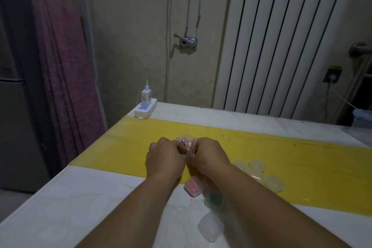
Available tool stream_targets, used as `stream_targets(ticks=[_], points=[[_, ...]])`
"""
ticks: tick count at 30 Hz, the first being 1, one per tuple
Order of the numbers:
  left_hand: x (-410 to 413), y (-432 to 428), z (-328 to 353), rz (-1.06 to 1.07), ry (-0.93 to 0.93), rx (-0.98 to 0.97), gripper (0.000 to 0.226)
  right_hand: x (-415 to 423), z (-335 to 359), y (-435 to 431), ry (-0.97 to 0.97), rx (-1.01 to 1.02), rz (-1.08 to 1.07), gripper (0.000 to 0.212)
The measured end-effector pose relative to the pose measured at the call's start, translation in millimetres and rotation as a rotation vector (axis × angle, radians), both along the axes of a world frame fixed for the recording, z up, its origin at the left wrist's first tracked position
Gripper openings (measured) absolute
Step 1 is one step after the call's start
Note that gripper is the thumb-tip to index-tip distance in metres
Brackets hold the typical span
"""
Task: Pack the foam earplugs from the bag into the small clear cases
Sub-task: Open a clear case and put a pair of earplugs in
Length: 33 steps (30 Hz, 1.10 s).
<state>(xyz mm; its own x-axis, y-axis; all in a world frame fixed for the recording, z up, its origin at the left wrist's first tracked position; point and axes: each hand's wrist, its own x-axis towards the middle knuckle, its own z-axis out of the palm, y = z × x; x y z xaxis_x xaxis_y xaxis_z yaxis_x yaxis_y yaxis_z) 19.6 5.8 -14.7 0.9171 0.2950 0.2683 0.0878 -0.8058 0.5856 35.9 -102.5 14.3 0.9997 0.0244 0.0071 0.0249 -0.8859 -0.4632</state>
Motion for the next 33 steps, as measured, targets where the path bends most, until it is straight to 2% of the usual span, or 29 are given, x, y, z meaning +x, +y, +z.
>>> stream_targets(ticks=[6, 10, 21, 25, 27, 30, 33], points=[[1, 0, -2, 0.007, -0.01, 0.004, 0.031, 2, -1, -2, 0.01, -0.017, -0.025, 0.019], [2, -1, -3, 0.006, -0.021, 0.015, 0.03, 0, 2, -1, 0.065, -0.021, -0.023, 0.024], [1, 0, -2, 0.022, 0.003, 0.088, 0.028, -9, 11, -13, -0.175, 0.054, -0.025, 0.007], [0, 0, -2, 0.008, 0.002, 0.129, 0.03, -25, 22, -39, -0.185, 0.076, -0.071, 0.017], [-1, -1, -1, 0.019, -0.046, 0.117, 0.027, -36, 22, -51, -0.185, 0.159, -0.09, 0.013], [-6, -7, 7, -0.01, -0.238, -0.008, 0.025, -52, 19, -69, -0.158, 0.372, -0.096, 0.013], [-14, -17, 16, -0.223, -0.492, -0.053, 0.021, -68, 21, -82, -0.114, 0.616, -0.099, 0.017]])
